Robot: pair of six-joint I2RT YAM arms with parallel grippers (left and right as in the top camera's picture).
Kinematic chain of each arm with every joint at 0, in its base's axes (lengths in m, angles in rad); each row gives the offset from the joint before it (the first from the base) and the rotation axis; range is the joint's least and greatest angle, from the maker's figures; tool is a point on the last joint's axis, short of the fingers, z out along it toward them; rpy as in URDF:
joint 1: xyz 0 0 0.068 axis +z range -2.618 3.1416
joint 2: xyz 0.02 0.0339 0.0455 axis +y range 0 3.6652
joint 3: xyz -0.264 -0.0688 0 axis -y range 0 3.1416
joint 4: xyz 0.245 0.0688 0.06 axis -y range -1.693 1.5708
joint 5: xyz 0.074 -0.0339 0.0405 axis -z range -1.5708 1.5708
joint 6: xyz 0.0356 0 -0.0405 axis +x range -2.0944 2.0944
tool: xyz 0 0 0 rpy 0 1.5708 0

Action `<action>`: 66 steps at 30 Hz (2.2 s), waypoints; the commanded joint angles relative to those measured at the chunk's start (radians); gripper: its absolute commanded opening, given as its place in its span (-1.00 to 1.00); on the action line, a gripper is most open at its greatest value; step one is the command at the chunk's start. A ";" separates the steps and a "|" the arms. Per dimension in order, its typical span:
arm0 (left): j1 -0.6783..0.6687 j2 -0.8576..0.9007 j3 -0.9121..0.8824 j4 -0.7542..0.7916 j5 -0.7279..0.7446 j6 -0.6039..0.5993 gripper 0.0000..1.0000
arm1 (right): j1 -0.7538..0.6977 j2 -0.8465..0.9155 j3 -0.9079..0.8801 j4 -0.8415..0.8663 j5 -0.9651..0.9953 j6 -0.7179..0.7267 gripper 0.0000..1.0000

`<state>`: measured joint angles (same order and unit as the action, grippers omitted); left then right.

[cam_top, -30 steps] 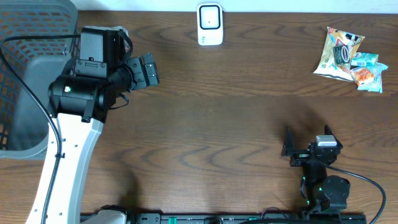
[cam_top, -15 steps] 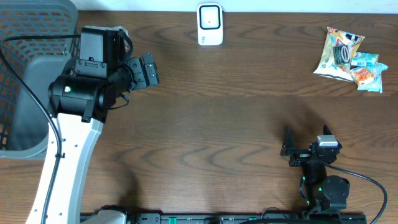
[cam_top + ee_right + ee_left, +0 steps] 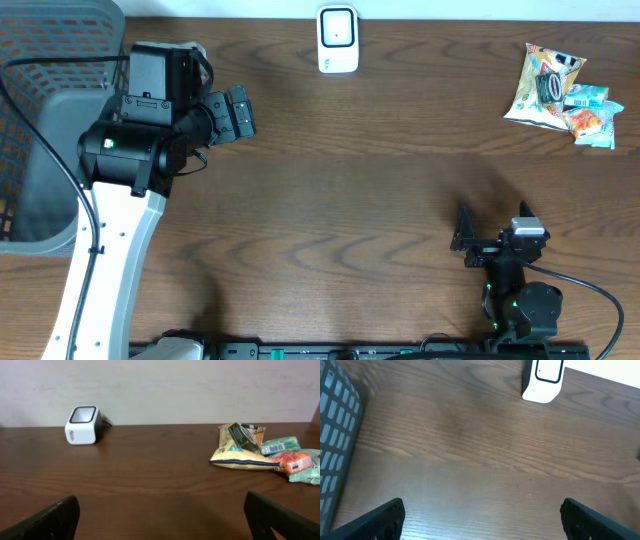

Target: Scan the item barcode

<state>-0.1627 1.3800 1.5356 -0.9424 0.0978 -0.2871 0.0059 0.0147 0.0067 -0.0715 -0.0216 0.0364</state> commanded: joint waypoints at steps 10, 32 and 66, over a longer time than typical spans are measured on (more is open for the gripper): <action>0.002 -0.002 0.008 -0.003 -0.013 0.006 0.96 | 0.002 -0.009 -0.002 -0.005 0.005 -0.015 0.99; 0.002 -0.002 0.008 -0.003 -0.013 0.006 0.95 | 0.002 -0.009 -0.002 -0.004 0.005 -0.015 0.99; 0.006 -0.431 -0.867 0.501 0.005 0.116 0.95 | 0.002 -0.009 -0.002 -0.004 0.004 -0.015 0.99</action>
<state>-0.1623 1.0325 0.7563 -0.4908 0.1020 -0.2043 0.0059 0.0120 0.0067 -0.0700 -0.0216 0.0330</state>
